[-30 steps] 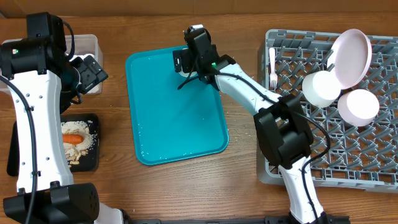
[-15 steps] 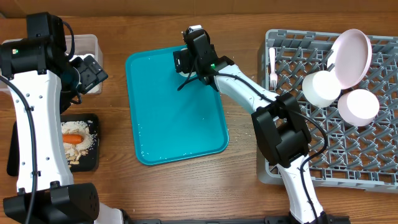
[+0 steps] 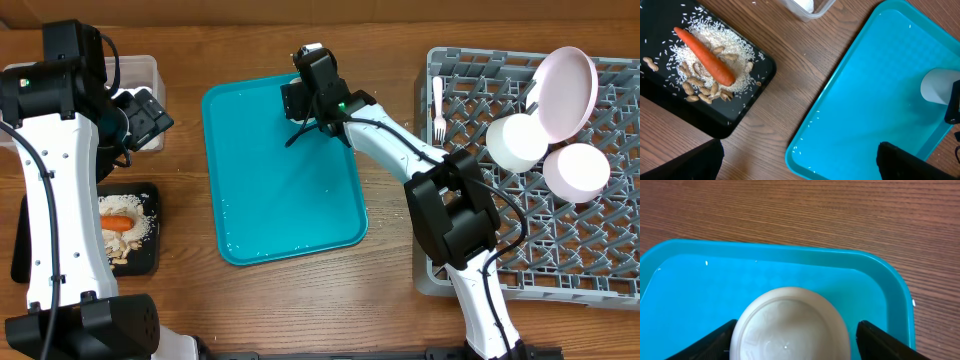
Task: Sort waste into correct bins and load items into the dishwasher rack
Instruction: 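Lift the white cup and carry it right into the dish rack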
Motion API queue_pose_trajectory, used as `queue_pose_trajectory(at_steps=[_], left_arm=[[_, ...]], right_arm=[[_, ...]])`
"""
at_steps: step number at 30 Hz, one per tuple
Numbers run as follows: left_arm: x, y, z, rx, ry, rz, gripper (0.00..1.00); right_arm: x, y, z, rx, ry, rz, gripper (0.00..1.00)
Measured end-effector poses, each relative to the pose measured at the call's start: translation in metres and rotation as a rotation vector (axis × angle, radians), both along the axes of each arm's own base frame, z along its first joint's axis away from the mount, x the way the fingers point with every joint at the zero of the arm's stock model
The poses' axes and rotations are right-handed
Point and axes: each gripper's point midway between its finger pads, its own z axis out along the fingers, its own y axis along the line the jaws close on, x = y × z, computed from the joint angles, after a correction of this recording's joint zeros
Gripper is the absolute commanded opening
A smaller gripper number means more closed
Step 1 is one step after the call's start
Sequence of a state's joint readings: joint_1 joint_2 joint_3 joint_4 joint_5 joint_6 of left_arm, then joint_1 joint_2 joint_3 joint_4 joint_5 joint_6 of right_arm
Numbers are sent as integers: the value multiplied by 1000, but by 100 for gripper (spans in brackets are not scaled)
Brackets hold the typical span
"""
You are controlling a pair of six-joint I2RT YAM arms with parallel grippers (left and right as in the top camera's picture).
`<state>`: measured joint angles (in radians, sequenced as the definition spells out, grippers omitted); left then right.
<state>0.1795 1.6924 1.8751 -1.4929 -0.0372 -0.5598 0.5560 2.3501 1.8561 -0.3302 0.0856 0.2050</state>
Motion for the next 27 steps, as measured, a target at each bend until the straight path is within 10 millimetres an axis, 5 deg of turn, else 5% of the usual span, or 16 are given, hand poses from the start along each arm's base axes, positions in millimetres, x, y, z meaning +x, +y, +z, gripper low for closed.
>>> queue_pose_trajectory(at_steps=[9,21,27], left_arm=[[0,0,0,0,0,0,100],[0,0,0,0,0,0,100],[0,0,0,0,0,0,100]], right_arm=[[0,0,0,-6,-4,4,49],[-14,-9,6,-41,55,2,31],[-27,-39,59,-42,69,-45,29]])
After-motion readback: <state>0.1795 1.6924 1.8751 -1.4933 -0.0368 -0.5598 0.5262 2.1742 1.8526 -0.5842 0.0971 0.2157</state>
